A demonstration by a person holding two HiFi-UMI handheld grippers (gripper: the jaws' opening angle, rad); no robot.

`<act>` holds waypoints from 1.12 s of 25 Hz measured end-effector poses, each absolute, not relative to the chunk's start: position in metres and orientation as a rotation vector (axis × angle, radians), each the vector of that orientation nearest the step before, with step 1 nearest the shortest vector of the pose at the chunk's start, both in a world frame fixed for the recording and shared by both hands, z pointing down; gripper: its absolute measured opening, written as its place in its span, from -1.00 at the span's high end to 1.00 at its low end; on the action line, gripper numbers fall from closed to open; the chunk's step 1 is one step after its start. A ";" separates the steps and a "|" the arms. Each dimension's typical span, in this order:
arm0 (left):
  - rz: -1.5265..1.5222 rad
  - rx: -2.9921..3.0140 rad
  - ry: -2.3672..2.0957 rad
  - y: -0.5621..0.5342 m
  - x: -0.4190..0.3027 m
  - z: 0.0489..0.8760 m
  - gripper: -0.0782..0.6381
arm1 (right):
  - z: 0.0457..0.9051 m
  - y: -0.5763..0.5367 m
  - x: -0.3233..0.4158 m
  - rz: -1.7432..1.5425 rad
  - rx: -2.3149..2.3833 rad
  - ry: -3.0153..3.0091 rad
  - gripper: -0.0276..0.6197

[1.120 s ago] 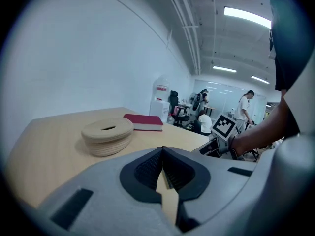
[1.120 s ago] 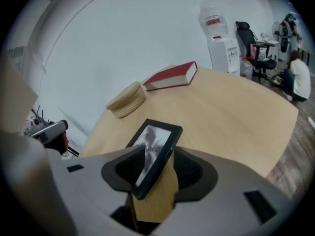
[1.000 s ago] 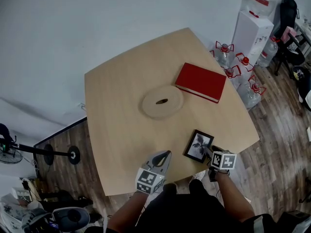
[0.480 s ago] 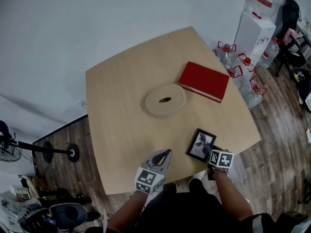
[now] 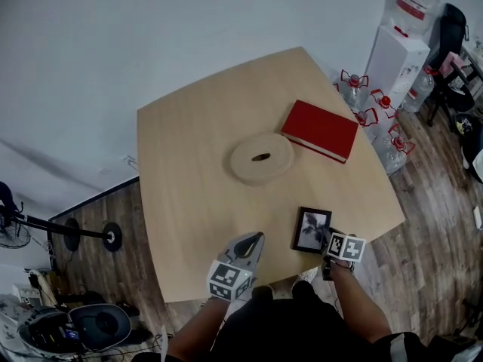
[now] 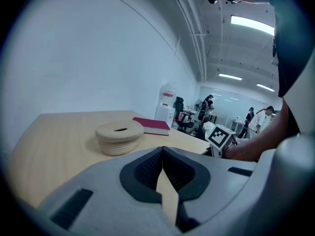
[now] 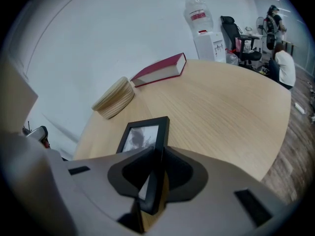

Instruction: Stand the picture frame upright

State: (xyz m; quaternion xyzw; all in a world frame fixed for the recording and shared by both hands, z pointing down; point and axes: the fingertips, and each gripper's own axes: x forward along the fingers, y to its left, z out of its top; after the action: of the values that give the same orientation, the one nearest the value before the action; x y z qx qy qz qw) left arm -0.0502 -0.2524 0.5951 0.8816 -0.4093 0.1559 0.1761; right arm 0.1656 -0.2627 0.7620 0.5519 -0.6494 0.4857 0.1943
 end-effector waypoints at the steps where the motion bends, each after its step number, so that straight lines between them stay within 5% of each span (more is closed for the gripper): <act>1: 0.439 2.495 -1.163 -0.253 -0.052 0.595 0.79 | 0.760 -0.263 0.164 1.351 1.543 -1.832 0.69; 28: 0.396 2.389 -1.354 -0.246 -0.097 0.592 0.79 | 0.663 -0.380 0.091 0.863 1.324 -2.267 0.70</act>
State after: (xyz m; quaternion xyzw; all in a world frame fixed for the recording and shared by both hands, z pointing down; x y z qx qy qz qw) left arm -0.0974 -0.2461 0.5923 0.8465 -0.4799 0.1404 0.1826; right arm 0.0911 -0.3796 0.6629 0.4706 -0.8057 0.3067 0.1881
